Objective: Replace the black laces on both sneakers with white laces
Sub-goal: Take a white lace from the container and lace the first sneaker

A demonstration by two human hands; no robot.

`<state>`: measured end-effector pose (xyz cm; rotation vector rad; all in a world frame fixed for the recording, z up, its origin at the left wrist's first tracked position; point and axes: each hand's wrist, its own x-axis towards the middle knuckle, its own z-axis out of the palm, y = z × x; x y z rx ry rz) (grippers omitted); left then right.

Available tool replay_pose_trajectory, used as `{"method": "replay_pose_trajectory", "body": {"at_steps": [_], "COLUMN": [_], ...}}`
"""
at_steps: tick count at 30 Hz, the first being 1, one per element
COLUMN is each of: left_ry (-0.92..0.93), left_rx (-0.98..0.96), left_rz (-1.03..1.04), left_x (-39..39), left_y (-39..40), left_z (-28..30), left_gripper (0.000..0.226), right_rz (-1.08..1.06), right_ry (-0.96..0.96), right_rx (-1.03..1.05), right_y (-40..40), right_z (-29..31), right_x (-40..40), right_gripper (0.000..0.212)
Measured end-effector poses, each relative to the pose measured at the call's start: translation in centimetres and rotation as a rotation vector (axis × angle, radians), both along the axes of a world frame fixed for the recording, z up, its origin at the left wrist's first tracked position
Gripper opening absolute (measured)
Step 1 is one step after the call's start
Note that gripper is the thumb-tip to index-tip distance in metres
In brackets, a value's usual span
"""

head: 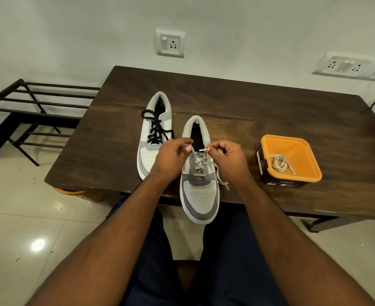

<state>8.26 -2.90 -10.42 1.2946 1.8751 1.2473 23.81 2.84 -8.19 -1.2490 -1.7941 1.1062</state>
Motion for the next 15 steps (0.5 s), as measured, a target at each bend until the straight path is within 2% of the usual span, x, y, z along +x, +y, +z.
{"method": "replay_pose_trajectory", "body": {"at_steps": [4, 9, 15], "left_ry": [-0.182, -0.195, -0.288], "left_rx": [0.029, 0.057, 0.05], "left_rz": [0.059, 0.098, 0.114], "left_x": [0.1, 0.5, 0.4], "left_y": [-0.1, 0.2, 0.0], "left_z": [-0.8, -0.9, -1.1], "left_gripper": [0.018, 0.015, 0.014], "right_rz": [0.081, 0.204, 0.211], "right_ry": [-0.207, -0.446, -0.442], "right_rx": [0.169, 0.286, 0.218], "right_y": [0.1, 0.6, 0.3], "right_z": [-0.2, -0.6, -1.6], "right_x": [-0.9, -1.4, -2.1], "right_gripper": [0.011, 0.015, 0.014]}}
